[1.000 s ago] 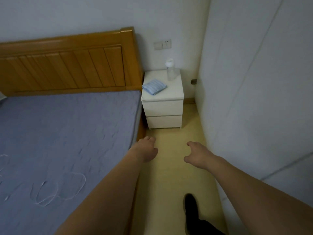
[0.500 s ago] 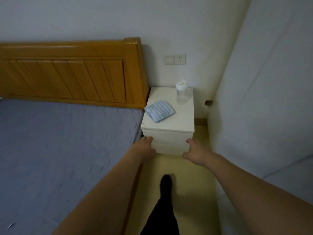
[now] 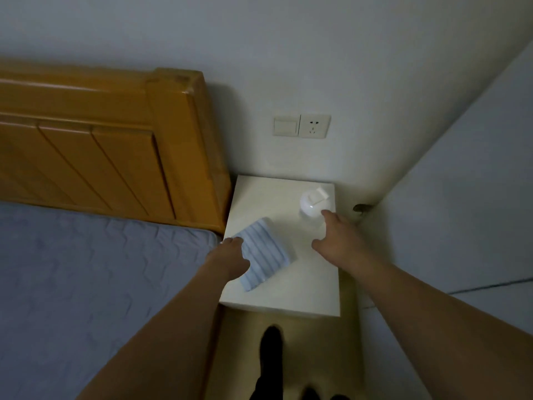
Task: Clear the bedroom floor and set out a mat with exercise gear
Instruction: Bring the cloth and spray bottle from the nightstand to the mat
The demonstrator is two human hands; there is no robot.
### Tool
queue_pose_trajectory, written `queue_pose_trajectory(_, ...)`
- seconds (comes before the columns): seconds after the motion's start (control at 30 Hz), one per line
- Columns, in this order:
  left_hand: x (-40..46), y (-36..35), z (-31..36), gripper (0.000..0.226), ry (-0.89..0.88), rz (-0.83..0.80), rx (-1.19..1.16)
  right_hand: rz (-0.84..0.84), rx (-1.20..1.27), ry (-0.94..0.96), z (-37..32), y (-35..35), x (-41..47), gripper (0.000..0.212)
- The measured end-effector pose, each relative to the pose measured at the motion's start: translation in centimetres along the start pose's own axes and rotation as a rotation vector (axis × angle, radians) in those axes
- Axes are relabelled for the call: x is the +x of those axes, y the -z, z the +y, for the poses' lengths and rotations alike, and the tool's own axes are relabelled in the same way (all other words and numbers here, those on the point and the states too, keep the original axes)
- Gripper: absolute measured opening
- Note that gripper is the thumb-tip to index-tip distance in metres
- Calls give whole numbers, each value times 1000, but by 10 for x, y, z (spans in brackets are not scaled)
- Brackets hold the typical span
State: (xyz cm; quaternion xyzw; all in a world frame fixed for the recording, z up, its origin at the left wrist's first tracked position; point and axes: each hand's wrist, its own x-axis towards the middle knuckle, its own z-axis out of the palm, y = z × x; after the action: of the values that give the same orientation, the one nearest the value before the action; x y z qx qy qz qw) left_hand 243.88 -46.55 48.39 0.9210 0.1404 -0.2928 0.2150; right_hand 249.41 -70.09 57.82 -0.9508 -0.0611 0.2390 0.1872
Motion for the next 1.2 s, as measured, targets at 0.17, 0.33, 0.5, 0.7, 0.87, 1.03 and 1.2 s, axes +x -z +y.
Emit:
queue_pose_trajectory(0.17,104,-14,-2,70,64,-70,-4,-35,-51,-66,11,-7,117,102)
queue_pose_trajectory(0.33,178,-49,-12,85,126,22,0,-88,-371,-1,27,-39,188,108)
queue_pose_trajectory(0.5,191,-60,-17,59,185,33,175,11,-443,126,41,-51,212,80)
queue_pose_trajectory(0.7,113,-52,0,32,196,149,-193,-142,-452,224,23,-23,173,82)
queue_pose_trajectory(0.87,-1,-52,8,49,321,217,-354,-323,-380,331,-11,-14,95,80)
queue_pose_trajectory(1.03,-108,-88,-3,40,462,290,-442,-448,-628,665,-55,-43,20,85)
queue_pose_trajectory(1.2,-218,-147,-30,47,631,296,-450,-434,-775,927,-94,-82,-59,88)
